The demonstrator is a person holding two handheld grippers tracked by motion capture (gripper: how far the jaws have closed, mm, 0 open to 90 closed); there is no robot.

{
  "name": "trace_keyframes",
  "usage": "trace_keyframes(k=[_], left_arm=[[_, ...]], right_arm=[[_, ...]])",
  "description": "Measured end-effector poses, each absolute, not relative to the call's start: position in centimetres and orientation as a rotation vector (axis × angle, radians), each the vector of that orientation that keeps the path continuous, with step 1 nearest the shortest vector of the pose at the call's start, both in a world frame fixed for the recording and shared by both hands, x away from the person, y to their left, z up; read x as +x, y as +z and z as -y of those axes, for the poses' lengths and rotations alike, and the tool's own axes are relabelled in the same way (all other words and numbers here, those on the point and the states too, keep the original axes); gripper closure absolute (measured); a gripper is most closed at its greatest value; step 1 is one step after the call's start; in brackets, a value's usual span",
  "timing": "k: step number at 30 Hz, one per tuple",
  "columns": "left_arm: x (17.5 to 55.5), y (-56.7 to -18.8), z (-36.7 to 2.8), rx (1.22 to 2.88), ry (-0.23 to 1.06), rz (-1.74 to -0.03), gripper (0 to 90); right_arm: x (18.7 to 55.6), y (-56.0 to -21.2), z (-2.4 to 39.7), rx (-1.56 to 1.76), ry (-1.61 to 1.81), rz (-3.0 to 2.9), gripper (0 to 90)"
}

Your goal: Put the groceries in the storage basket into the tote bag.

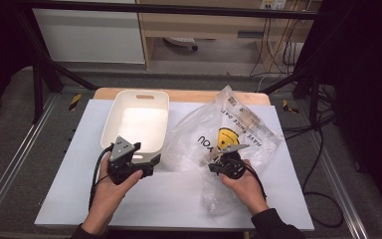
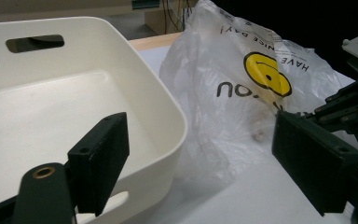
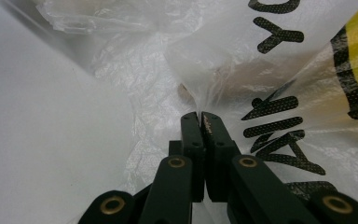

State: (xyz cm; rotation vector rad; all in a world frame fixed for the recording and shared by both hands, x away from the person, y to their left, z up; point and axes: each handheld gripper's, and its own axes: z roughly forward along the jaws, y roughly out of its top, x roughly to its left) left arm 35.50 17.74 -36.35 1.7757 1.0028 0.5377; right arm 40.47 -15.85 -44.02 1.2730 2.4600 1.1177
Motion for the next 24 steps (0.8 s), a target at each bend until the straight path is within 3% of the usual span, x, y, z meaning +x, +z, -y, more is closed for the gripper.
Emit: trace_keyframes(k=[6,12,20,24], left_arm=[[35.5,-36.1,-18.6,1.762,0.564,-1.015,18.8],[35.6,-36.3,-19.0,1.76,0.58,-1.025,18.7],[35.8,-36.4,-19.7,1.755,0.606,-1.02,14.8],[35.9,-36.4,-19.8,1.755,0.61,-1.014,13.5]], right_arm=[[40.2,-44.1,15.4,1.246,1.129,-2.481,89.6],[40.0,-43.9,15.2,1.238,1.122,-2.475,84.3],[38.9,-42.2,16.4,1.238,1.207,-2.303,36.1],[38.1,-41.0,17.7,1.227,1.221,-2.166,20.0]])
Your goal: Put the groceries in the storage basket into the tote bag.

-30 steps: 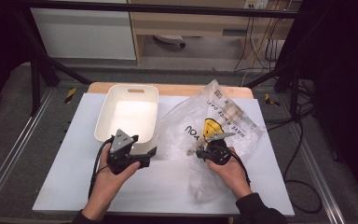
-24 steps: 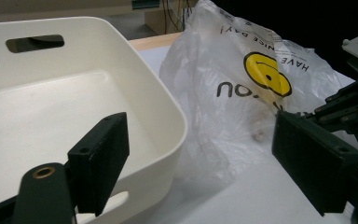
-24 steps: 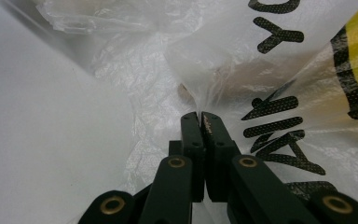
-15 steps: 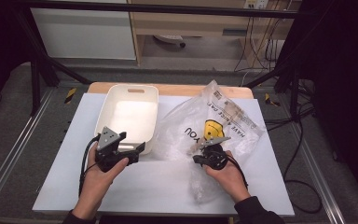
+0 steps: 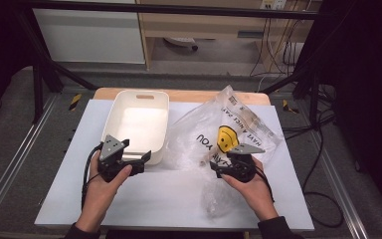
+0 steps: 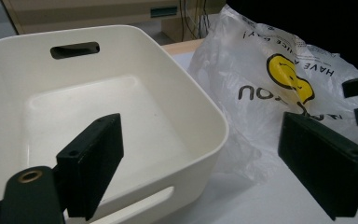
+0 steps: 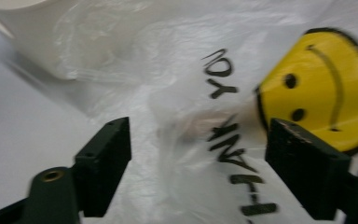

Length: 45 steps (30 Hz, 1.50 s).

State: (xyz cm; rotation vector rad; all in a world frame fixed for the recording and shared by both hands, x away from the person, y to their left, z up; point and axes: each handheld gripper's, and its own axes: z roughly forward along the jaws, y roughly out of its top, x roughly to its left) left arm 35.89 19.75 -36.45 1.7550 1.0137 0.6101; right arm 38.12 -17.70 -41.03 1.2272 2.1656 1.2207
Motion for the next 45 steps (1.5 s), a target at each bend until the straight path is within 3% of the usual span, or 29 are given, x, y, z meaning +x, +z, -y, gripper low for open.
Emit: trace_keyframes(k=[7,20,32,35,40,45], left_arm=[[36.1,-36.5,-20.2,1.746,0.618,-1.031,12.9],[36.0,-36.4,-20.2,1.748,0.625,-1.032,13.0],[36.1,-36.4,-20.3,1.744,0.634,-1.037,13.1],[36.1,-36.3,-20.4,1.747,0.637,-1.034,13.2],[36.1,-36.0,-20.8,1.731,0.652,-1.044,13.3],[36.1,-36.1,-20.9,1.731,0.65,-1.05,13.3]], right_arm=[[36.5,-41.0,21.6,1.321,1.094,-2.051,6.8],[34.3,-44.0,25.2,1.564,0.91,-2.065,6.8],[34.6,-45.4,22.5,1.485,0.861,-2.202,8.7],[34.5,-45.3,21.8,1.418,0.84,-2.214,22.0],[34.5,-45.1,22.2,1.373,0.896,-2.217,56.3],[35.0,-45.0,22.4,1.367,0.905,-2.235,81.8]])
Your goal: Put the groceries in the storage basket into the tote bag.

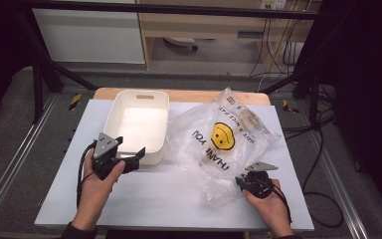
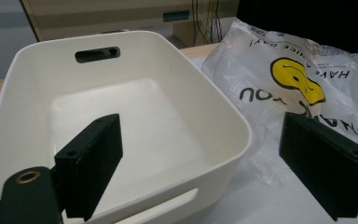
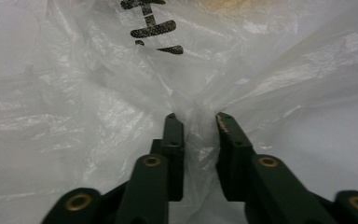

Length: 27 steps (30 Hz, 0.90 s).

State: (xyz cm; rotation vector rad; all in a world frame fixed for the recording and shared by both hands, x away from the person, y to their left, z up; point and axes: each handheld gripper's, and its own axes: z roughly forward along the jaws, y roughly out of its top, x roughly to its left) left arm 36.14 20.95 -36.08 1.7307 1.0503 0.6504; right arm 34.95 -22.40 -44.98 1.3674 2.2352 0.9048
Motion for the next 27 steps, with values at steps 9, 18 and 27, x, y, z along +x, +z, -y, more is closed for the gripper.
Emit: trace_keyframes(k=[9,18,27], left_arm=[[36.3,-36.3,-21.4,1.729,0.636,-1.065,13.2],[36.2,-36.1,-21.2,1.731,0.637,-1.057,13.2],[36.2,-36.1,-21.1,1.735,0.634,-1.054,13.2]], right_arm=[[35.2,-44.6,23.0,1.382,0.929,-2.252,90.0],[35.0,-44.5,23.6,1.372,0.944,-2.267,90.0],[34.8,-44.2,24.9,1.398,0.969,-2.255,90.0]])
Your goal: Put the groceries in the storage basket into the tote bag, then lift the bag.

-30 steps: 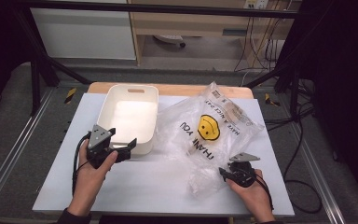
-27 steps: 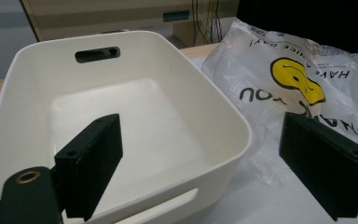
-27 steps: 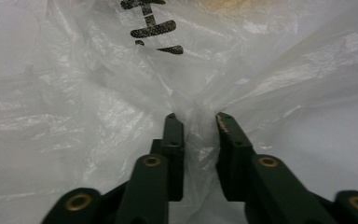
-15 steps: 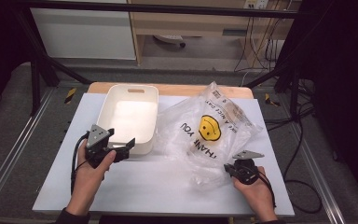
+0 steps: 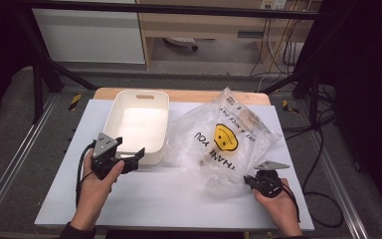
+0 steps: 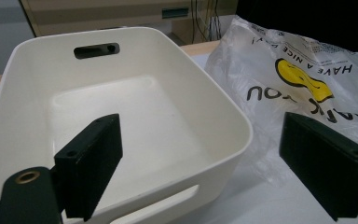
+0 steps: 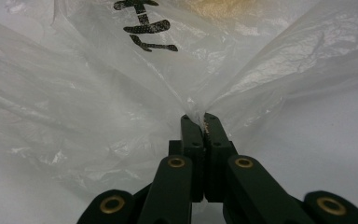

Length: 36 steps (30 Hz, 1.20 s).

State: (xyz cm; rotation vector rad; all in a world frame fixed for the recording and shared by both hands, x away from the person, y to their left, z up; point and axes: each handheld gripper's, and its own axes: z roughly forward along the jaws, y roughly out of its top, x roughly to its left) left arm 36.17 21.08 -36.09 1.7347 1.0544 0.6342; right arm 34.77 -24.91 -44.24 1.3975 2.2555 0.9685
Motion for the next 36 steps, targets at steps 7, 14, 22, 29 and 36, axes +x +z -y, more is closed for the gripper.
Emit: trace_keyframes(k=[7,14,22,29,36], left_arm=[[35.8,-35.7,-20.6,1.74,0.63,-1.035,13.2],[35.3,-35.4,-19.2,1.766,0.614,-0.993,13.2],[34.5,-35.7,-17.2,1.803,0.582,-0.954,13.4],[33.8,-37.0,-14.5,1.865,0.535,-0.914,13.9],[34.1,-39.0,-11.8,1.942,0.535,-0.909,14.1]], right_arm=[[34.7,-43.8,28.2,1.462,0.966,-2.184,90.0],[35.1,-44.0,31.0,1.458,0.931,-2.146,90.0],[36.3,-44.0,33.7,1.45,0.877,-2.108,90.0],[36.8,-44.4,34.7,1.466,0.865,-2.104,90.0],[36.3,-44.2,33.8,1.414,0.912,-2.144,82.6]])
